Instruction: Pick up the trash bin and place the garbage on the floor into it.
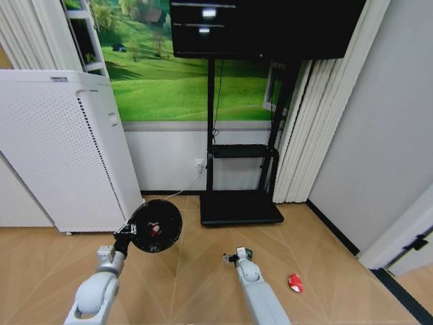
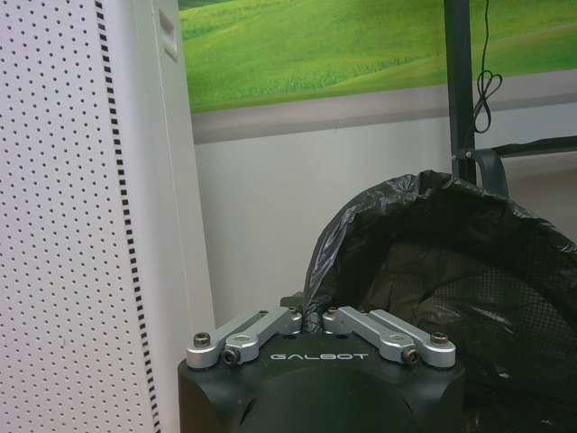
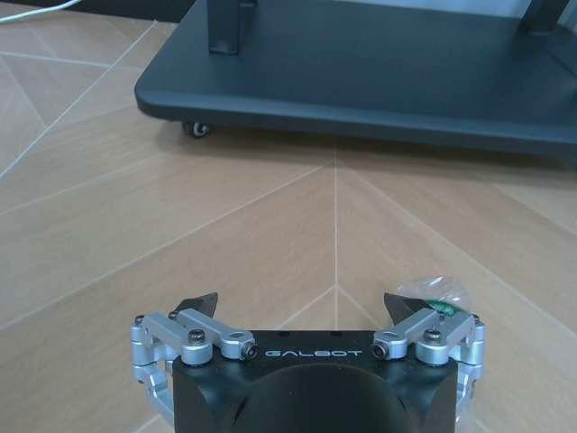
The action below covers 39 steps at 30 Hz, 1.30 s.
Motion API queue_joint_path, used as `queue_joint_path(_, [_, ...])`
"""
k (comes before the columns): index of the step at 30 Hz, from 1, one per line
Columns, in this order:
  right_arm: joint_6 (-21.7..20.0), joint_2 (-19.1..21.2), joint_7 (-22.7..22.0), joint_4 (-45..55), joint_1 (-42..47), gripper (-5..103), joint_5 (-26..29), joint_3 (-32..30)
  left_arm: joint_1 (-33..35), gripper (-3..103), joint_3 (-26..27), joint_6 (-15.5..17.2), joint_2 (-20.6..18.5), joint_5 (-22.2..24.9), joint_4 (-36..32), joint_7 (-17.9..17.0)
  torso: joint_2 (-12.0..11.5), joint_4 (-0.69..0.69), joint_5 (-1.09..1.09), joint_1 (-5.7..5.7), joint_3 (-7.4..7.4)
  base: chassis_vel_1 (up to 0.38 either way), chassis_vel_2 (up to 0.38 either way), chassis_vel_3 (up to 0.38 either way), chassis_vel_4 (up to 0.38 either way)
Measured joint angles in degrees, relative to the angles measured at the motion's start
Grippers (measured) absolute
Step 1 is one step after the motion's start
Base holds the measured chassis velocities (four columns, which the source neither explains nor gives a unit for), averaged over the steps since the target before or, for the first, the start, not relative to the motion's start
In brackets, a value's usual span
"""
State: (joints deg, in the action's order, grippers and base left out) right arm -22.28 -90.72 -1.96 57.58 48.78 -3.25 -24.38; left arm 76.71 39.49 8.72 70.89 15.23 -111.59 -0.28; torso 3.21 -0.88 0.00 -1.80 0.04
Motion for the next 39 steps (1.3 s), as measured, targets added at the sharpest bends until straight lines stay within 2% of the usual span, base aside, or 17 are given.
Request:
queue_joint_path(11, [0.0,2.0,-0.3,-1.0,-0.8,100,-2.0,-0.5,-0.3,4,0.0,0.2,0.1,0.0,-0.1,0.4,0.0,-0.02,0.00,0.00,0.00,0.000,0.000,0.000,0.000])
queue_joint_path(19, [0.3,3.1,3.1,-2.3,-2.3,100,-7.5,-0.8,-0.4,4,0.7,0.3,-0.1,0.4,0.1,0.8,0.0,0.00,0.00,0.00,0.00,0.000,0.000,0.000,0.000])
queue_joint_path(31, [2.1,2.6,4.9,-10.7,-6.7,100,-12.2,-1.5,0.0,4,2.0,0.6,0.3,0.8,-0.7,0.9,0.0,0.00,0.00,0.00,0.00,0.000,0.000,0.000,0.000])
queue_joint_path(39, [1.2,2.9,4.6,-12.2,-7.8,100,-13.9,-1.6,0.0,4,2.8,0.7,0.2,1.3,-1.0,0.9,0.0,-0.01,0.00,0.00,0.00,0.000,0.000,0.000,0.000])
